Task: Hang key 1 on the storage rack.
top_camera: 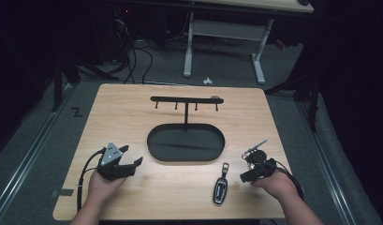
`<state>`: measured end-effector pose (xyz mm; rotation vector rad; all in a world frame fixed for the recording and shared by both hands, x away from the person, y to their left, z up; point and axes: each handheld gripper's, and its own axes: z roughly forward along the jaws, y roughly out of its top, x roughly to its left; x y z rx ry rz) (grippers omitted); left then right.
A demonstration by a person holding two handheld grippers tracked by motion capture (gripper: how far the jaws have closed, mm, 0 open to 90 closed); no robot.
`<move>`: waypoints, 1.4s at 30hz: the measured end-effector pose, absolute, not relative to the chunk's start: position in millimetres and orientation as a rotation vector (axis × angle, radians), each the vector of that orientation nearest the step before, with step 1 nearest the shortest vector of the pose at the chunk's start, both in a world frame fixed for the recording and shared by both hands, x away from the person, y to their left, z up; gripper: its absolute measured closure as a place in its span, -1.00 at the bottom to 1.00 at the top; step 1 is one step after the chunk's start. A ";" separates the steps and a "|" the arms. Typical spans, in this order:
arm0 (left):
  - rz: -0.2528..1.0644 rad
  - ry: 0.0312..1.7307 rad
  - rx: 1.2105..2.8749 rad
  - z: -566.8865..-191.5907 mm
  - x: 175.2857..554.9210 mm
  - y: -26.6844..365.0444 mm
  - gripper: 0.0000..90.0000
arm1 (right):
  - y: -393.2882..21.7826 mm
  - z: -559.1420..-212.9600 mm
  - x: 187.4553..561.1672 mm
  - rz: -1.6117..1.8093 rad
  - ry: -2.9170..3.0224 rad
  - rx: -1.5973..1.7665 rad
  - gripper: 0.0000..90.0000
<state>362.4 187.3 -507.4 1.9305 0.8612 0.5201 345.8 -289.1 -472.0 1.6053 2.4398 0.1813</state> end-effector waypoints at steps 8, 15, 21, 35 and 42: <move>0.519 0.849 1.943 -508.0 361.0 185.6 -0.42 | -278.2 -472.6 348.6 0.096 2.475 1.635 -0.57; 0.509 0.845 1.956 -509.3 361.7 184.4 -0.42 | -260.2 -466.9 352.0 0.135 2.454 1.681 -0.60; 0.499 0.842 1.950 -509.0 361.8 184.5 -0.42 | -241.0 -467.3 357.7 0.185 2.494 1.727 -0.43; 0.491 0.825 1.966 -509.5 360.8 183.1 -0.41 | -216.5 -481.8 372.0 0.252 2.481 1.870 -0.10; 0.490 0.828 1.970 -509.6 361.0 183.9 -0.41 | -212.8 -488.7 377.0 0.207 2.484 1.864 0.27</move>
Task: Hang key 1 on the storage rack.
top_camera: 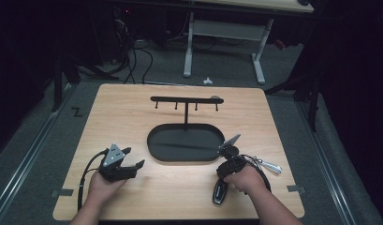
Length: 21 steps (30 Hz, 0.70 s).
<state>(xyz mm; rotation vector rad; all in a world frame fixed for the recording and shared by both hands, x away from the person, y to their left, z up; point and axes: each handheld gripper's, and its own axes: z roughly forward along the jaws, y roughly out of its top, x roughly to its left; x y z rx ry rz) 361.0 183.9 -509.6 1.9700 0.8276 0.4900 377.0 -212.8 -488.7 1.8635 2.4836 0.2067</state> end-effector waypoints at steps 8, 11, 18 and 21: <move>0.488 0.827 1.966 -509.4 361.4 184.1 -0.41 | -196.9 -488.9 375.2 0.207 2.548 1.723 0.43; 0.487 0.825 1.970 -509.8 361.2 183.7 -0.41 | -191.3 -489.1 374.8 0.220 2.561 1.694 0.45; 0.483 0.825 1.965 -510.5 362.2 183.1 -0.41 | -179.8 -488.7 372.9 0.236 2.613 1.629 0.31; 0.485 0.822 1.965 -510.2 361.8 182.7 -0.41 | -178.1 -485.7 372.8 0.218 2.620 1.585 0.21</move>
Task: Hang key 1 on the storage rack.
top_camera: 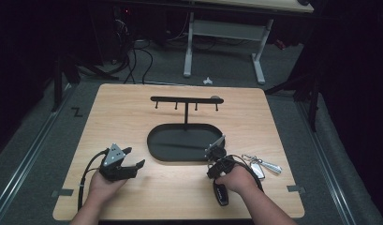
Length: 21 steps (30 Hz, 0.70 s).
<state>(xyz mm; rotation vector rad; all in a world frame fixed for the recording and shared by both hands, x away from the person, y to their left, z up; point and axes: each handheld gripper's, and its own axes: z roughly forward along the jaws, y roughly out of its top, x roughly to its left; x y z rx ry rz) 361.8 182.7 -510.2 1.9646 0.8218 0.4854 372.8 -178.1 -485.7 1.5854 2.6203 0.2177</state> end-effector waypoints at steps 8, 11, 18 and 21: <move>0.480 0.823 1.964 -509.5 361.4 183.4 -0.40 | -179.7 -484.3 371.6 0.122 2.583 1.682 0.33; 0.479 0.824 1.966 -509.6 361.4 183.4 -0.40 | -178.7 -487.8 372.6 0.090 2.610 1.668 0.41; 0.497 0.818 1.978 -510.2 360.7 181.8 -0.39 | -171.0 -488.4 370.6 0.039 2.685 1.566 0.76; 0.484 0.824 1.970 -509.0 360.6 181.4 -0.38 | -169.6 -488.3 369.4 0.044 2.710 1.506 0.77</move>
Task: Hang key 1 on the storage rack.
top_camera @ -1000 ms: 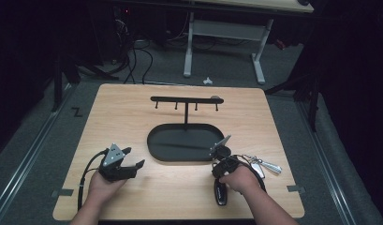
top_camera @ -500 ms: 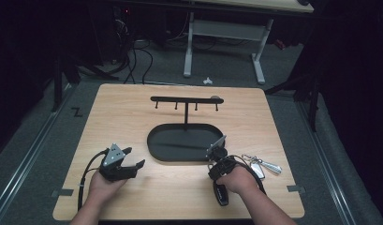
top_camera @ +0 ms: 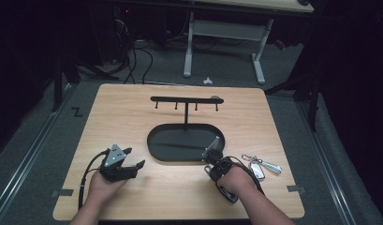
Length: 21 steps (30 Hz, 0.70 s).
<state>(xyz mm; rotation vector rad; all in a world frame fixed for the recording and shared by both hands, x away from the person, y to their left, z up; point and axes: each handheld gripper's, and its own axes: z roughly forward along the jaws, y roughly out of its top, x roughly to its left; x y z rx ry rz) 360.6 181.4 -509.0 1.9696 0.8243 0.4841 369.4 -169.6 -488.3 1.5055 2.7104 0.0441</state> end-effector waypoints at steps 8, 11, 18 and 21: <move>0.443 0.842 1.910 -504.8 361.8 186.6 -0.44 | -173.4 -488.5 366.8 0.093 2.722 1.463 0.78; 0.442 0.842 1.910 -504.3 361.2 186.3 -0.47 | -174.3 -488.6 365.3 0.116 2.718 1.454 0.79; 0.439 0.826 1.927 -502.6 359.9 182.8 -0.51 | -177.7 -488.7 363.8 0.166 2.694 1.490 0.79; 0.437 0.824 1.928 -503.0 360.1 183.6 -0.51 | -178.7 -486.1 363.5 0.171 2.707 1.499 0.79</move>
